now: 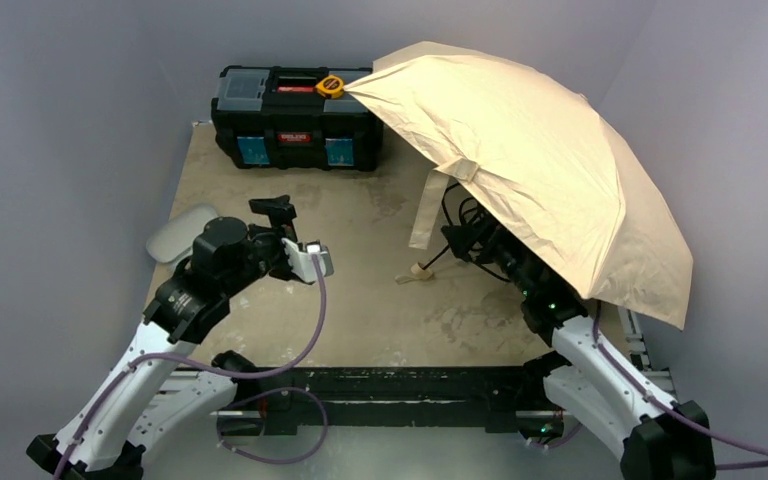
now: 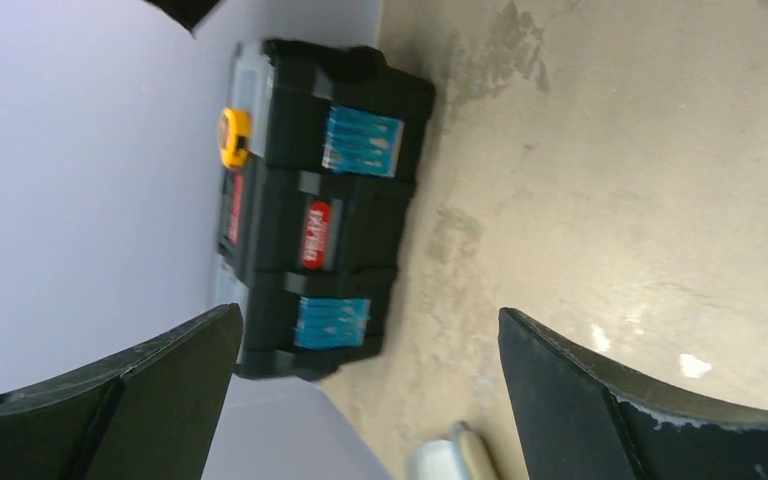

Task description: Open the umbrella

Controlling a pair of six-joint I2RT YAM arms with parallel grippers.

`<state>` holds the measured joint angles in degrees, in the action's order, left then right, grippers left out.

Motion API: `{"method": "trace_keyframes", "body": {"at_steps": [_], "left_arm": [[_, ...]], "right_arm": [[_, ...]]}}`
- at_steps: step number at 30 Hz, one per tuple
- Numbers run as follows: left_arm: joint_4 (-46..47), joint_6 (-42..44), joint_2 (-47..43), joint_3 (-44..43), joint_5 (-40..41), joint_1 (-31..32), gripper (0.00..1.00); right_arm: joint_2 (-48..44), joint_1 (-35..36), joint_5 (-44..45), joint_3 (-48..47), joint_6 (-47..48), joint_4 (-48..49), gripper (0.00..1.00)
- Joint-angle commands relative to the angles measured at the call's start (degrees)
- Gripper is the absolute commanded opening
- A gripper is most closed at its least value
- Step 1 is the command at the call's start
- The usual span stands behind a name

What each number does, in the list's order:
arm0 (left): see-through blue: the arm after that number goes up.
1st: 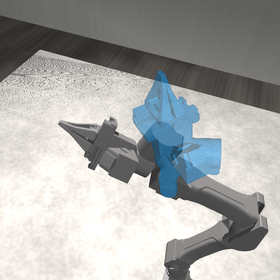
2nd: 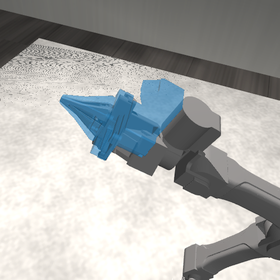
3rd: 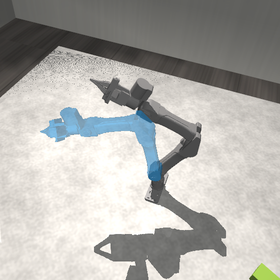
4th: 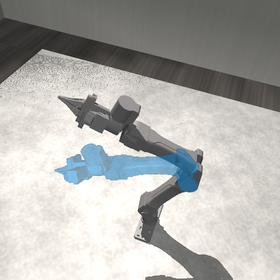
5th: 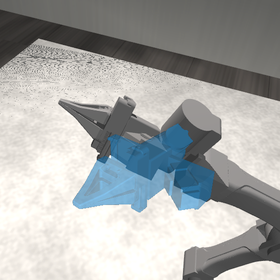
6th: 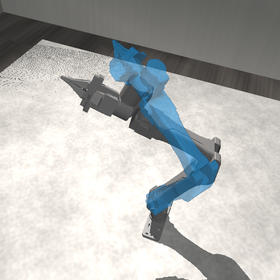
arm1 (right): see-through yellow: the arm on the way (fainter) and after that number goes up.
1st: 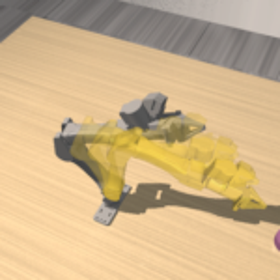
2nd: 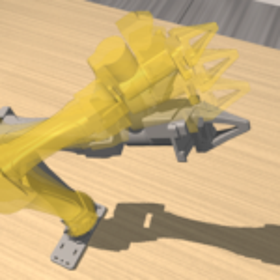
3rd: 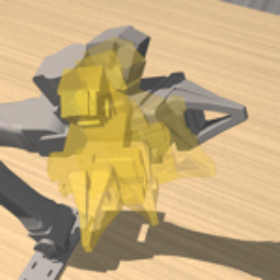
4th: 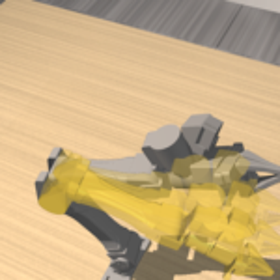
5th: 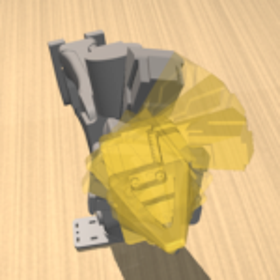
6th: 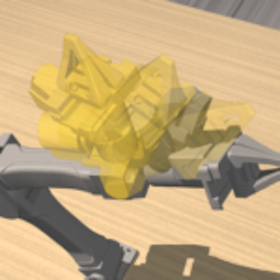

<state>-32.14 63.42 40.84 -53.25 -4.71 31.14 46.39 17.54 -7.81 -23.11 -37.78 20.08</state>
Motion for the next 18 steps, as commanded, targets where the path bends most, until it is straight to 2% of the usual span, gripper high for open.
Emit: {"method": "trace_keyframes", "body": {"at_steps": [1, 5, 10, 13, 16, 18], "left_arm": [[-2.49, -14.79, 1.92, -3.33, 4.44, -0.85, 1.0], [-4.73, -30.63, 4.64, -6.76, 4.02, -6.16, 1.0], [-15.92, -51.37, 12.97, -14.88, 0.63, -17.03, 1.0], [-21.47, -59.12, 17.56, -18.94, -6.94, -23.15, 1.0], [-23.07, -64.61, 21.34, -20.6, -18.3, -28.96, 1.0], [-23.15, -69.14, 23.74, -21.11, -21.68, -30.93, 1.0]], "right_arm": [[-2.14, 7.65, -2.45, -0.5, 4.61, -1.08, 0.99], [-0.1, 15.33, -3.3, -2.04, 12.03, -0.66, 0.99], [7.71, 24.0, -0.06, -7.79, 19.55, -1.55, 0.99], [12.1, 26.63, 2.44, -11.31, 24.94, -1.51, 0.99], [17.94, 27.36, 6.84, -15.69, 27.58, -1.91, 0.99], [21.18, 27.46, 9.24, -18.81, 27.41, -2.37, 0.99]]}}
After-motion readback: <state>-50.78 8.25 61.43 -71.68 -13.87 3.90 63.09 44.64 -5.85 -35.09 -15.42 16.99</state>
